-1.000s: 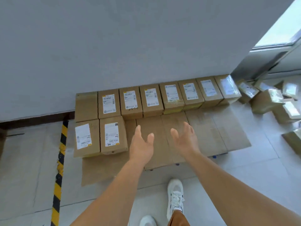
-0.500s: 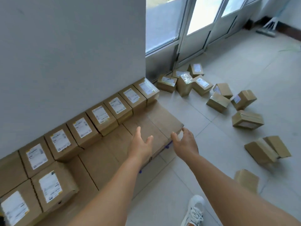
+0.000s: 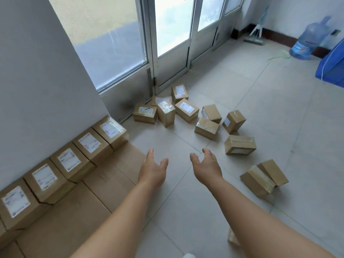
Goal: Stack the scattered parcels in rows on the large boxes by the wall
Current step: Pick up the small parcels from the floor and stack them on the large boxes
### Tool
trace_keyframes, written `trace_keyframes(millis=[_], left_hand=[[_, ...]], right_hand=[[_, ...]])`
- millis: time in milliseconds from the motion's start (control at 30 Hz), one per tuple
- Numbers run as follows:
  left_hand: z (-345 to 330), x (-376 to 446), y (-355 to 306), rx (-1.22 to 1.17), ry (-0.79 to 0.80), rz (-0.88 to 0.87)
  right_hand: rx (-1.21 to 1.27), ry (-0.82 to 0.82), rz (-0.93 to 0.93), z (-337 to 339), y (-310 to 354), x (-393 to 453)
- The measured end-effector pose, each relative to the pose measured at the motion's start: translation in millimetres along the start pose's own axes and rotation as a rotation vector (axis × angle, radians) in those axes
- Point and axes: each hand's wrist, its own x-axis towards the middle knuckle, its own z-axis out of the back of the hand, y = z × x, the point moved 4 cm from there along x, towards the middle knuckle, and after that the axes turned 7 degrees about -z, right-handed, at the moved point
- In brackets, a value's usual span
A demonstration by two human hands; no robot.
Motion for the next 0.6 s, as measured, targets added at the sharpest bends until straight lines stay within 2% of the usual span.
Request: trace_keyframes(millis=[167, 367, 600], left_hand=[[-34, 53, -33, 0.014, 0.04, 0.004], [-46, 139, -60, 0.014, 0.03, 0.023], [-43, 254, -83, -0.074, 0.013, 0.15]], right_hand=[[0.035, -0.002, -0.015, 35, 6, 64], [0.026, 0.006, -0.01, 47, 43, 151], [-0.016, 0.033, -0.021, 49, 106, 259]])
